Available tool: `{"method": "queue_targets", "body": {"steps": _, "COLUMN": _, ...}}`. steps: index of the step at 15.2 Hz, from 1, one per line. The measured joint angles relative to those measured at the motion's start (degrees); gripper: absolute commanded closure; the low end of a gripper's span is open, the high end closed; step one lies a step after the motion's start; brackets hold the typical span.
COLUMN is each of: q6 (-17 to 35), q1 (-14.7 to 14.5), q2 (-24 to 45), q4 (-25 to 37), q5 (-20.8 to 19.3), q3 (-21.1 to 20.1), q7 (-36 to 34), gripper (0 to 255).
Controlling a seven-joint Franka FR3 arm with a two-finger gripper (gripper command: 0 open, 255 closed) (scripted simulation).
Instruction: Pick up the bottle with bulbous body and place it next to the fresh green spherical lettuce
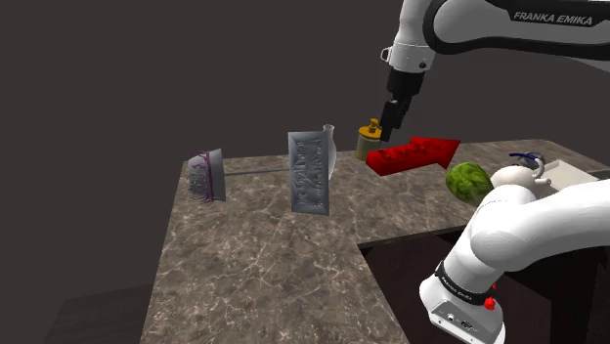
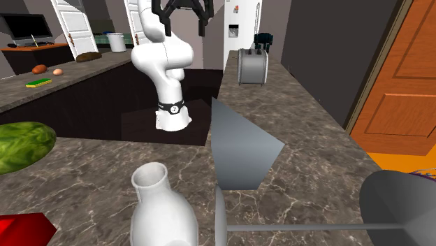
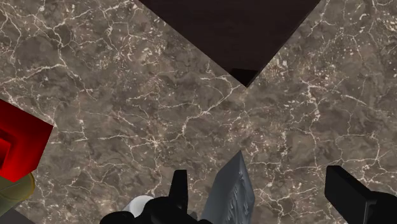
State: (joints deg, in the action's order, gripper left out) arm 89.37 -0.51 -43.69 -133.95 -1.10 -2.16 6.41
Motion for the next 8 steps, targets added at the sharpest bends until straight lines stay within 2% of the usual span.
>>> {"method": "queue_targets", "body": {"steps": 3, "q6": 1.85, "q1": 0.35, "q2": 2.19, "q4": 0.34, "q5": -0.30, "q3": 0.57, "q7": 0.35, "gripper": 0}}
{"method": "queue_targets", "body": {"steps": 8, "q6": 8.15, "q1": 1.75, "q2": 11.42, "q4": 3.61, "q5": -1.36, "q3": 3.07, "q7": 2.13, "gripper": 0}}
